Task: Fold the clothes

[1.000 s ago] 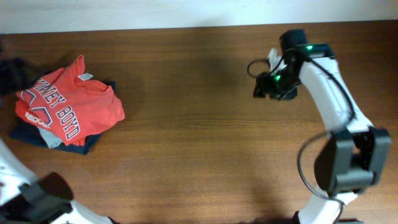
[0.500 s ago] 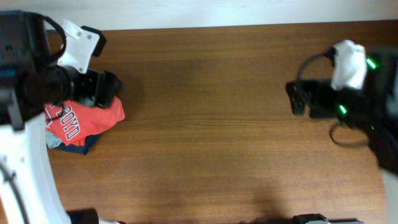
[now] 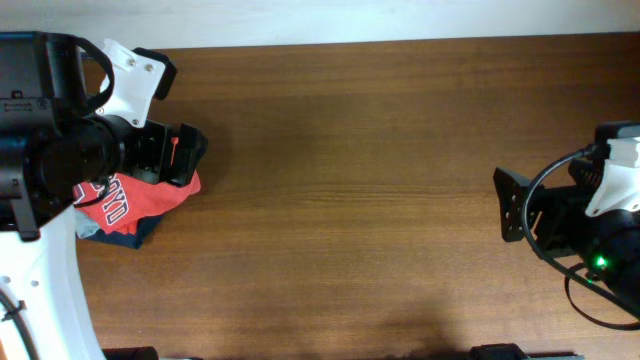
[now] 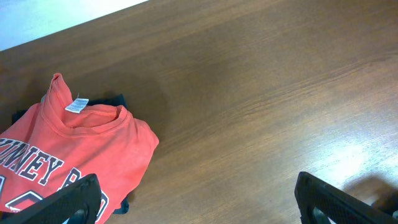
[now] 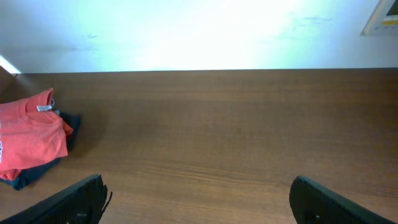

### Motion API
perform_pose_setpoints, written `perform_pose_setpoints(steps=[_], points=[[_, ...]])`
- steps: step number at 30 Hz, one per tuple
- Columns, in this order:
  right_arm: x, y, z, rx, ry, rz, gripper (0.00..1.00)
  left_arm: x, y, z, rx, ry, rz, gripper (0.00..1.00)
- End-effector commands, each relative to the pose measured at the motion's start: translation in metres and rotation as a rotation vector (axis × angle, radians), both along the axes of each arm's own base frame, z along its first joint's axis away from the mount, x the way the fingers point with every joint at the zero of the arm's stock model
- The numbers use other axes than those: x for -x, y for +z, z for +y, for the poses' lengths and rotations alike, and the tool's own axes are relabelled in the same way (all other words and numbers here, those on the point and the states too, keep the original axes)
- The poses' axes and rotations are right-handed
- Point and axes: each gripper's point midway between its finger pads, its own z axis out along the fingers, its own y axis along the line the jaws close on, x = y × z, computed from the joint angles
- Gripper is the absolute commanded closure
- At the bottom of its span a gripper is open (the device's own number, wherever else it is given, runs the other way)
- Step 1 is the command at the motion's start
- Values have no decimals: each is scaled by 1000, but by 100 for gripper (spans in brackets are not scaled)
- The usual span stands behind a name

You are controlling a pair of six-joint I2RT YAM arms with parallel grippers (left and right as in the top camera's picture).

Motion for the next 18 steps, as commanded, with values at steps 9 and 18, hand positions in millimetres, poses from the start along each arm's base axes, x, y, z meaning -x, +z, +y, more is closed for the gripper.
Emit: perform_pose_setpoints(steps=[9,18], points=[[5,-9,-7,18,-33,9,1,-1,-2,1,-3,11,7,1],[1,-76,-38,89,-198,-170,1,-1,-2,1,-3,11,7,1]])
